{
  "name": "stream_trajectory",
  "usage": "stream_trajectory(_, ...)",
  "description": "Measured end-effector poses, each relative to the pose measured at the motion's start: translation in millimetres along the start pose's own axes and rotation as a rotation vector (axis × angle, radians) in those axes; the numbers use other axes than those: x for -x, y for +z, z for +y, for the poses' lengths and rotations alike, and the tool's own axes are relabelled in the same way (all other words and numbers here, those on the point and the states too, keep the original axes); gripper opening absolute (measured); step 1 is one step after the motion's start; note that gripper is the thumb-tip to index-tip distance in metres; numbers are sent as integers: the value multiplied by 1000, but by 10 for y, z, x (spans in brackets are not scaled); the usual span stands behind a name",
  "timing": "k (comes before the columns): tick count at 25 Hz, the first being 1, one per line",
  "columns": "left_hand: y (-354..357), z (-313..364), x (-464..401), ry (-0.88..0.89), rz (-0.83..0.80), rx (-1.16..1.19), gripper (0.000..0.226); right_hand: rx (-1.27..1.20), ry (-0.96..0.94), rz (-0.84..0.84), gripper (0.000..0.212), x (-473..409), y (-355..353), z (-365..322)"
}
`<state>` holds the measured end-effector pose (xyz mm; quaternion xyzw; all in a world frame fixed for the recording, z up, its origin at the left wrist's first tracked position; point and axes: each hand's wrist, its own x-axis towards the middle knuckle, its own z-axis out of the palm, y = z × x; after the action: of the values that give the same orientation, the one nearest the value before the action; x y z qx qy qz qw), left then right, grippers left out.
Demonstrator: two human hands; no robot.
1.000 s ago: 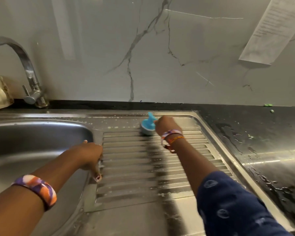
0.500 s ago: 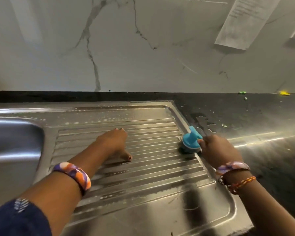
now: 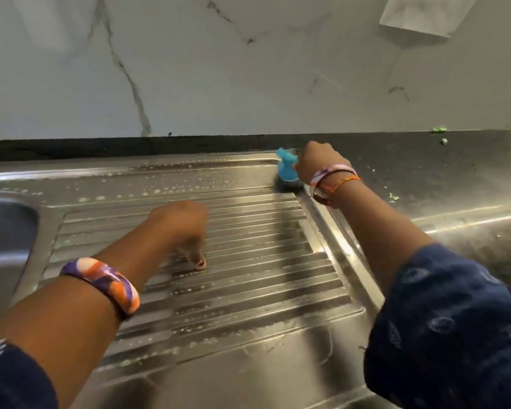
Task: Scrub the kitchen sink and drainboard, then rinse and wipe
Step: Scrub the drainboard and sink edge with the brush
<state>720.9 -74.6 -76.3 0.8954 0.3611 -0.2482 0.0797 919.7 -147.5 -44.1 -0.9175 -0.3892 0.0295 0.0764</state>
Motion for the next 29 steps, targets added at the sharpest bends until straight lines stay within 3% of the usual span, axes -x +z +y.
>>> stream_trajectory(5,41,-26,20,27,21,84,36,191,25,-311,33,1158,-271,600)
stream_trajectory(6,59,-52,-1,30,24,120,35,226,18,-313,32,1255,-262,608)
stream_trajectory(9,106,-113,-26,57,35,148,35,243,-18,-94,32,928,-189,364)
stream_trajectory(13,158,-156,-80,34,58,173,68,188,-129,86,28,52,16,-113)
stream_trajectory(17,191,-123,-46,-7,93,157,66,19,-70,34,34,-14,33,29)
stream_trajectory(21,347,-21,220,-53,315,200,32,-23,-4,-81,36,546,-104,369)
stream_trajectory(24,511,-5,484,-4,464,158,18,53,64,-143,36,1144,-202,561)
stream_trajectory(29,693,-222,1211,158,385,196,34,117,250,-156,37,2251,-254,599)
